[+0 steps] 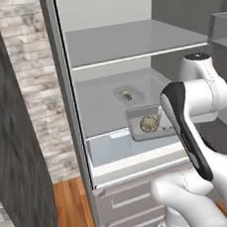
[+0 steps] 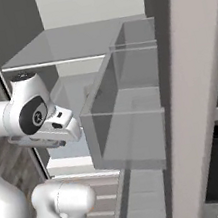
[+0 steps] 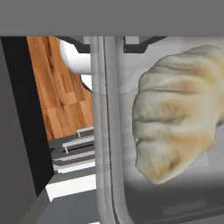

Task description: Place two dumplings into each of the tupperware containers and then place the containers in the fridge.

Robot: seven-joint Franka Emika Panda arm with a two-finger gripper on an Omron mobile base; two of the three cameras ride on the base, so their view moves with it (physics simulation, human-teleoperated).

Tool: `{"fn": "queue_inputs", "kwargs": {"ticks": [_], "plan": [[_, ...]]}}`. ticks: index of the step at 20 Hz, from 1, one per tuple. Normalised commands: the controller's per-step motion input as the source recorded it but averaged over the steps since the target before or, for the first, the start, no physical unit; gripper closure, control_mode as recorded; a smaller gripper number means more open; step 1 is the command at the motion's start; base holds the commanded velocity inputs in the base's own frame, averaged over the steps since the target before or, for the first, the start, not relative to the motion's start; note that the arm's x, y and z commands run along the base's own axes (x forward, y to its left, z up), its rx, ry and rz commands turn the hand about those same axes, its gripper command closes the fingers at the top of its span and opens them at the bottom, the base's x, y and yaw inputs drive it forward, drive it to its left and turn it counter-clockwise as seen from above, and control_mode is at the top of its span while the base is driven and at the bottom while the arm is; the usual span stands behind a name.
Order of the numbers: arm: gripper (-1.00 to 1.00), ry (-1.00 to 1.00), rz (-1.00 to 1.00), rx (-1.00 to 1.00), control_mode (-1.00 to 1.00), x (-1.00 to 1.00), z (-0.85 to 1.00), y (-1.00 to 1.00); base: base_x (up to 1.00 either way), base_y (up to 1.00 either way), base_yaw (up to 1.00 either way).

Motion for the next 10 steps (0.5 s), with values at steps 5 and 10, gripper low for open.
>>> {"fn": "queue_inputs", "kwargs": {"ticks": [5,10], "plan": [[1.00,0.00,0.00,0.00,1.00,0.00,0.00,0.00,0.33,-0.12,0.06],[1.00,0.00,0.00,0.00,1.00,0.00,0.00,0.00,0.54,-0.18,0.05]]}}
